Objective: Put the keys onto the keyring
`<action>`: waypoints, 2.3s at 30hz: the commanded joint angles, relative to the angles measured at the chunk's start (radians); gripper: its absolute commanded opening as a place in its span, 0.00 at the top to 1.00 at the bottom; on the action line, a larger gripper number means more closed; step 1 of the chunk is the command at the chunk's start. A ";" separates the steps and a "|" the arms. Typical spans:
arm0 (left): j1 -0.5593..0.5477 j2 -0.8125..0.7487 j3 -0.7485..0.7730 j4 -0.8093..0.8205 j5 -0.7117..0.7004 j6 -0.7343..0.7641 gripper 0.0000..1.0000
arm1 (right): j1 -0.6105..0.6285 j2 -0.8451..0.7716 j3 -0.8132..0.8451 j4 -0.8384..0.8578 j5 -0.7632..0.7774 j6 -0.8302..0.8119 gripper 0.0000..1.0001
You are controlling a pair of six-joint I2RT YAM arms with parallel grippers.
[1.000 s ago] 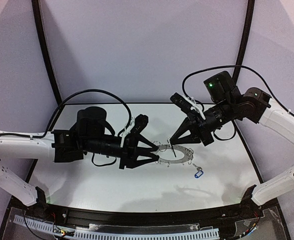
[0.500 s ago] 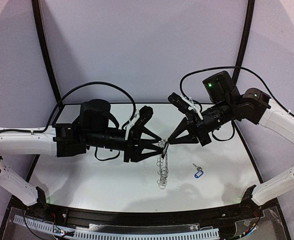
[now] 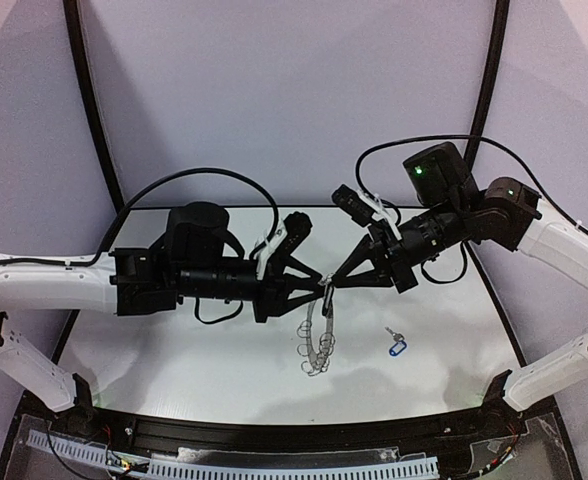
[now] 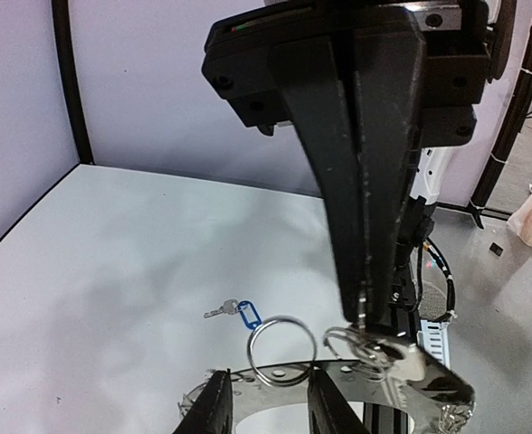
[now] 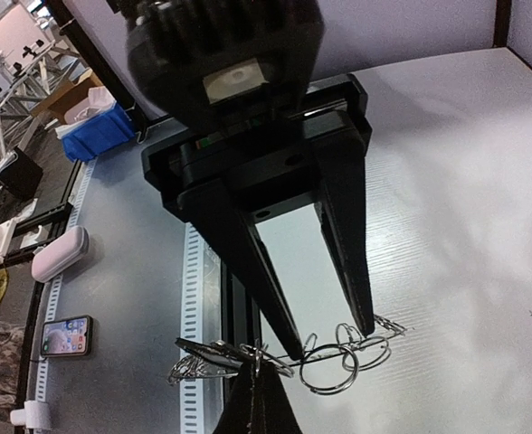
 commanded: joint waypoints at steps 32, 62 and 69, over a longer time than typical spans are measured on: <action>-0.106 0.027 0.077 0.002 -0.438 0.069 0.78 | 0.020 -0.005 -0.032 0.080 0.131 0.102 1.00; -0.198 -0.099 -0.116 0.100 -0.401 0.445 0.99 | -0.075 0.161 0.083 -0.174 0.107 0.380 1.00; -0.198 -0.104 -0.130 0.166 -0.408 0.458 0.99 | -0.082 0.247 0.127 -0.261 0.045 0.319 1.00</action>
